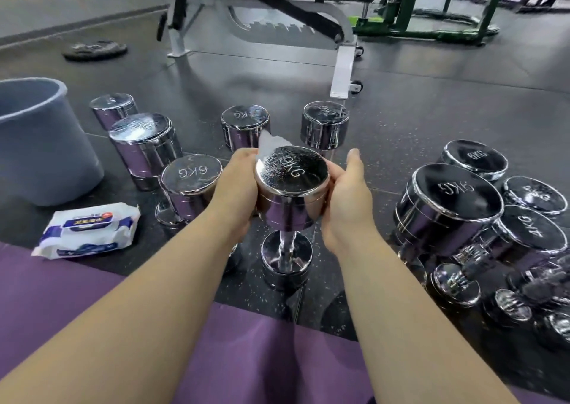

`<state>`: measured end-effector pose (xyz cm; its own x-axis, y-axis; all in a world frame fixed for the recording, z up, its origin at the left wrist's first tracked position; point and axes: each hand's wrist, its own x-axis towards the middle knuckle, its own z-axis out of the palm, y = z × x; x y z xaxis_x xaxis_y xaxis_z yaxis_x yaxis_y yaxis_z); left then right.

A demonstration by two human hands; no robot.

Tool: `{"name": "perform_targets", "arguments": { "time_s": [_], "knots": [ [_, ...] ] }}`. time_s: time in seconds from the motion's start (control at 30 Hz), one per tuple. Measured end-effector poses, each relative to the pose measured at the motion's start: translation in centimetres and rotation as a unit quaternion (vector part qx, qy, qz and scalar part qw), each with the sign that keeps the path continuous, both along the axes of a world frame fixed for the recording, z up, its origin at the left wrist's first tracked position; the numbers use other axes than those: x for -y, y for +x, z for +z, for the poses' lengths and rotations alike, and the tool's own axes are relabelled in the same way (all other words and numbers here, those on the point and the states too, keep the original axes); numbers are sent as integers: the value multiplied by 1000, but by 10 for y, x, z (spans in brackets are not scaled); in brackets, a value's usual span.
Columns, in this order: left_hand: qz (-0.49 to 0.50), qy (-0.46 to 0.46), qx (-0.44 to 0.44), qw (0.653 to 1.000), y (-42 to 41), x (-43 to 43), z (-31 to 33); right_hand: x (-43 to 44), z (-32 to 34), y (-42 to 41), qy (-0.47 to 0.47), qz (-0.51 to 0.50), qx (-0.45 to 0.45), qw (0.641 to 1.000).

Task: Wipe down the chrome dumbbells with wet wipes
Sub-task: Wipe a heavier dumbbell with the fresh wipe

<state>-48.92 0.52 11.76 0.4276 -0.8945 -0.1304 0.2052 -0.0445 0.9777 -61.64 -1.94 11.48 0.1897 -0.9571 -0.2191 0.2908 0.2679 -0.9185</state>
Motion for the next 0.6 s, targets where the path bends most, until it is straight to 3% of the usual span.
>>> {"name": "perform_targets", "arguments": {
  "time_s": [0.13,0.27,0.47,0.53,0.6],
  "knots": [
    [-13,27,22,999,1,-11,-17,2,-5,0,-2,-5,3,1000],
    [22,-4,-44,999,-5,-4,9,0,-7,0,-11,-2,0,1000],
    [35,20,10,999,-21,-27,-15,-2,-13,-2,-18,-26,-25,999],
    [30,-15,71,997,-32,-36,-20,-7,-12,0,-11,-26,-21,999],
    [25,-50,205,977,-46,-49,-25,-13,-10,2,-12,-18,-13,1000]
  ]
}}
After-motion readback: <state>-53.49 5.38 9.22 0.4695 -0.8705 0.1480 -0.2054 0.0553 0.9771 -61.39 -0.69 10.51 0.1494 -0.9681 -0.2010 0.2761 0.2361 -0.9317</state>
